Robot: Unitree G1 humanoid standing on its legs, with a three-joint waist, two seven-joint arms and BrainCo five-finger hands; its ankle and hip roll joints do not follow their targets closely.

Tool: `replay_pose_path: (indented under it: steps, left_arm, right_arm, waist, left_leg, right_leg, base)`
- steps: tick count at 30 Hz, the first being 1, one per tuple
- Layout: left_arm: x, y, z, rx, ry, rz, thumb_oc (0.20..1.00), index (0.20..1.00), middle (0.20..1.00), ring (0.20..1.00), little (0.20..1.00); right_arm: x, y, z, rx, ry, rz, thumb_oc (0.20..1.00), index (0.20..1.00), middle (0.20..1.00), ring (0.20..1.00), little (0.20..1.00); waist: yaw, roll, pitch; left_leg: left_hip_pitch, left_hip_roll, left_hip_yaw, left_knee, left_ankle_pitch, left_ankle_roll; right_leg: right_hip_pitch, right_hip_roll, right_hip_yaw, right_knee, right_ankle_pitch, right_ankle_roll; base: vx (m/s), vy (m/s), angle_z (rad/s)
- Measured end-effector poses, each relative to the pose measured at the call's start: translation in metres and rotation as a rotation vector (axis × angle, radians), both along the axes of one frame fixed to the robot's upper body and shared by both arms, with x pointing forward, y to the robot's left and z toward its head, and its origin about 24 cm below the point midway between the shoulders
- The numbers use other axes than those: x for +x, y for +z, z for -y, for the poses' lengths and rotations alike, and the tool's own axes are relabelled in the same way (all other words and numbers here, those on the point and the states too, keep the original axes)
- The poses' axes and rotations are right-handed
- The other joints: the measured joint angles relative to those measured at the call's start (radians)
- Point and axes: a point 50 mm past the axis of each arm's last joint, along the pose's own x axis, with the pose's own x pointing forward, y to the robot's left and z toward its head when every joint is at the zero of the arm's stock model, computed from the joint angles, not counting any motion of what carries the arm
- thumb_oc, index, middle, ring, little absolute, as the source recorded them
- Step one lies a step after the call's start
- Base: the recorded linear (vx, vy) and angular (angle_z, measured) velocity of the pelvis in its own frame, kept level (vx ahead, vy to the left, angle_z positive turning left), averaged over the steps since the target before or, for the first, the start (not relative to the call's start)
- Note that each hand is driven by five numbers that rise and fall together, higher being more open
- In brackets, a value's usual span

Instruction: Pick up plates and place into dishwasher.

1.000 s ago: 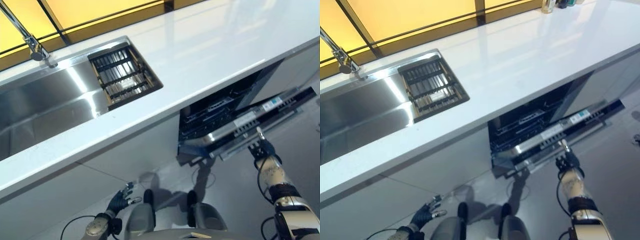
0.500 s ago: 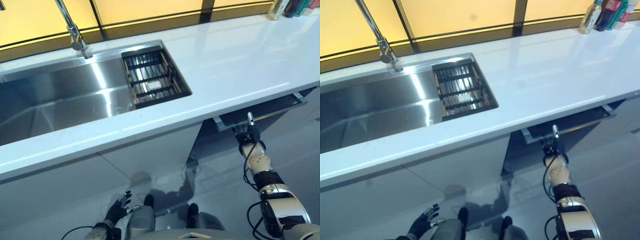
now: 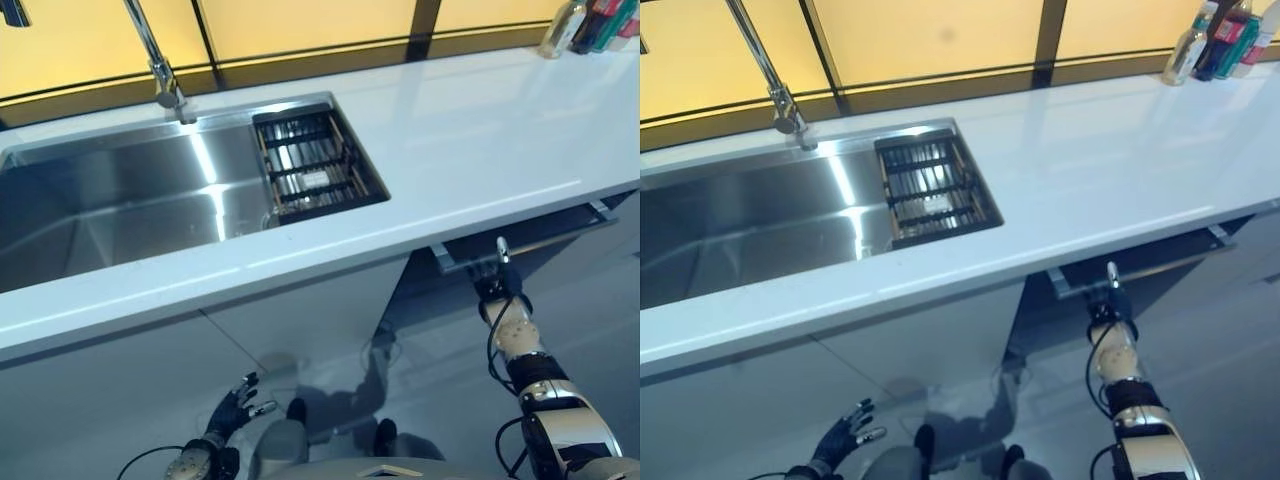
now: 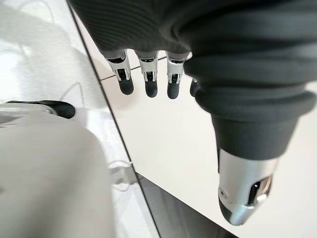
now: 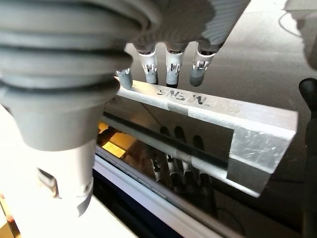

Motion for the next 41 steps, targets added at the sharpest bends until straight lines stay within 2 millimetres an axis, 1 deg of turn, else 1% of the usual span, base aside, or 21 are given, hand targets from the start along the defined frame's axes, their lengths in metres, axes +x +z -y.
replay_pose_path:
  steps: [3, 5, 7, 8, 9, 10, 11, 14, 16, 19, 21, 23, 26, 32, 38, 41]
  left_arm:
    - [0.014, 0.009, 0.005, -0.025, -0.011, 0.065, 1.000, 1.000, 1.000, 1.000, 1.000]
    - [0.018, 0.014, 0.007, -0.043, -0.014, 0.097, 1.000, 1.000, 1.000, 1.000, 1.000]
    - [0.023, 0.019, 0.009, -0.050, -0.022, 0.123, 1.000, 1.000, 1.000, 1.000, 1.000]
    - [0.025, 0.021, 0.010, -0.052, -0.028, 0.137, 1.000, 1.000, 1.000, 1.000, 1.000]
    - [0.030, 0.026, 0.011, -0.053, -0.031, 0.160, 1.000, 1.000, 1.000, 1.000, 1.000]
    - [0.034, 0.031, 0.012, -0.054, -0.036, 0.185, 1.000, 1.000, 1.000, 1.000, 1.000]
    - [0.036, 0.033, 0.012, -0.055, -0.038, 0.199, 1.000, 1.000, 1.000, 1.000, 1.000]
    - [0.042, 0.040, 0.010, -0.073, -0.015, 0.226, 1.000, 1.000, 1.000, 1.000, 1.000]
    - [0.041, 0.040, 0.008, -0.086, 0.008, 0.223, 1.000, 1.000, 1.000, 1.000, 1.000]
    - [0.039, 0.039, 0.009, -0.106, 0.021, 0.218, 1.000, 1.000, 1.000, 1.000, 1.000]
    - [0.037, 0.038, 0.009, -0.109, 0.021, 0.216, 1.000, 1.000, 1.000, 1.000, 1.000]
    - [0.036, 0.039, 0.010, -0.121, 0.026, 0.219, 1.000, 1.000, 1.000, 1.000, 1.000]
    - [0.039, 0.043, 0.013, -0.130, 0.017, 0.241, 1.000, 1.000, 1.000, 1.000, 1.000]
    - [0.040, 0.044, 0.013, -0.149, 0.028, 0.249, 1.000, 1.000, 1.000, 1.000, 1.000]
    - [0.039, 0.044, 0.015, -0.153, 0.030, 0.248, 1.000, 1.000, 1.000, 1.000, 1.000]
    - [0.039, 0.044, 0.015, -0.154, 0.031, 0.248, 1.000, 1.000, 1.000, 1.000, 1.000]
  right_arm:
    - [-0.014, -0.009, -0.005, -0.031, 0.060, 0.009, 1.000, 1.000, 1.000, 1.000, 1.000]
    - [-0.029, -0.018, -0.009, -0.017, 0.081, 0.014, 1.000, 1.000, 1.000, 1.000, 1.000]
    - [-0.042, -0.027, -0.014, 0.002, 0.078, 0.010, 1.000, 1.000, 1.000, 1.000, 1.000]
    - [-0.047, -0.030, -0.016, 0.005, 0.076, 0.006, 1.000, 1.000, 1.000, 1.000, 1.000]
    - [-0.054, -0.032, -0.016, -0.023, 0.078, -0.003, 1.000, 1.000, 1.000, 1.000, 1.000]
    - [-0.059, -0.034, -0.016, -0.062, 0.082, -0.016, 1.000, 1.000, 1.000, 1.000, 1.000]
    - [-0.062, -0.034, -0.015, -0.095, 0.085, -0.025, 1.000, 1.000, 1.000, 1.000, 1.000]
    - [-0.067, -0.030, -0.013, -0.215, 0.128, -0.031, 1.000, 1.000, 1.000, 1.000, 1.000]
    - [-0.072, -0.025, -0.016, -0.293, 0.180, -0.005, 1.000, 1.000, 1.000, 1.000, 1.000]
    - [-0.080, -0.027, -0.029, -0.383, 0.311, 0.015, 1.000, 1.000, 1.000, 1.000, 1.000]
    - [-0.086, -0.030, -0.039, -0.397, 0.385, 0.023, 1.000, 1.000, 1.000, 1.000, 1.000]
    - [-0.089, -0.033, -0.047, -0.397, 0.434, 0.029, 1.000, 1.000, 1.000, 1.000, 1.000]
    - [-0.089, -0.035, -0.055, -0.393, 0.480, 0.050, 1.000, 1.000, 1.000, 1.000, 1.000]
    - [-0.091, -0.039, -0.074, -0.373, 0.585, 0.071, 1.000, 1.000, 1.000, 1.000, 1.000]
    - [-0.092, -0.040, -0.079, -0.364, 0.622, 0.079, 1.000, 1.000, 1.000, 1.000, 1.000]
    - [-0.092, -0.040, -0.080, -0.361, 0.633, 0.085, 1.000, 1.000, 1.000, 1.000, 1.000]
  waist:
    - [-0.010, -0.003, -0.002]
    - [-0.030, -0.010, -0.016]
    - [-0.056, -0.021, -0.037]
    - [-0.058, -0.026, -0.044]
    - [-0.065, -0.033, -0.050]
    - [-0.082, -0.038, -0.054]
    - [-0.084, -0.040, -0.058]
    - [-0.110, -0.041, -0.065]
    - [-0.111, -0.036, -0.068]
    - [-0.110, -0.028, -0.079]
    - [-0.109, -0.024, -0.090]
    - [-0.108, -0.022, -0.100]
    - [-0.108, -0.023, -0.101]
    - [-0.106, -0.022, -0.102]
    - [-0.106, -0.015, -0.101]
    - [-0.105, -0.009, -0.103]
  left_leg:
    - [0.014, -0.001, 0.034, -0.011, 0.000, 0.005]
    - [0.016, 0.006, 0.072, -0.023, -0.001, 0.010]
    - [0.016, 0.005, 0.078, -0.029, -0.001, 0.011]
    - [0.018, 0.004, 0.081, -0.033, 0.000, 0.012]
    - [0.024, 0.004, 0.086, -0.038, 0.000, 0.013]
    - [0.030, 0.004, 0.091, -0.044, 0.000, 0.013]
    - [0.031, 0.003, 0.093, -0.047, 0.001, 0.013]
    - [0.033, 0.003, 0.100, -0.055, 0.001, 0.014]
    - [0.033, 0.005, 0.110, -0.059, 0.002, 0.014]
    - [0.033, 0.006, 0.110, -0.070, 0.003, 0.014]
    - [0.033, 0.006, 0.108, -0.079, 0.006, 0.013]
    - [0.033, 0.006, 0.101, -0.093, 0.012, 0.012]
    - [0.031, 0.006, 0.091, -0.108, 0.023, 0.012]
    - [0.031, 0.006, 0.084, -0.110, 0.030, 0.004]
    - [0.035, 0.005, 0.070, -0.111, 0.030, 0.004]
    - [0.034, 0.004, 0.069, -0.111, 0.030, 0.004]
  right_leg:
    - [0.012, -0.006, 0.004, 0.000, -0.004, 0.006]
    - [0.016, -0.012, 0.001, 0.002, -0.017, 0.012]
    - [0.012, -0.015, 0.003, 0.002, -0.022, 0.011]
    - [0.012, -0.015, 0.004, 0.001, -0.022, 0.012]
    - [0.012, -0.016, 0.008, 0.002, -0.022, 0.015]
    - [0.012, -0.016, 0.013, 0.002, -0.023, 0.016]
    - [0.012, -0.016, 0.014, 0.001, -0.022, 0.018]
    - [0.002, -0.015, 0.027, 0.000, -0.021, 0.021]
    - [-0.003, -0.013, 0.032, 0.000, -0.020, 0.021]
    - [-0.005, -0.010, 0.031, -0.006, -0.020, 0.020]
    - [-0.005, -0.009, 0.027, -0.013, -0.020, 0.021]
    - [-0.004, -0.007, 0.021, -0.024, -0.019, 0.022]
    - [-0.004, -0.006, 0.004, -0.036, -0.019, 0.022]
    - [0.000, -0.005, -0.005, -0.048, -0.014, 0.019]
    - [0.034, -0.002, -0.023, -0.093, -0.001, 0.025]
    - [0.034, -0.002, -0.024, -0.094, -0.001, 0.026]
  base:
    - [-0.02, 0.016, 0.00]
    - [-0.04, 0.026, 0.06]
    - [-0.05, 0.016, -0.02]
    - [-0.05, 0.001, -0.05]
    - [-0.05, -0.001, -0.10]
    - [-0.06, 0.001, -0.10]
    - [-0.07, 0.003, -0.11]
    - [-0.06, 0.006, -0.10]
    - [-0.05, 0.004, -0.10]
    - [-0.07, -0.018, 0.00]
    - [-0.08, -0.032, 0.03]
    - [-0.08, -0.024, 0.08]
    - [-0.10, -0.002, 0.13]
    - [-0.05, 0.000, 0.05]
    - [0.00, -0.011, 0.07]
    - [0.00, -0.003, 0.01]
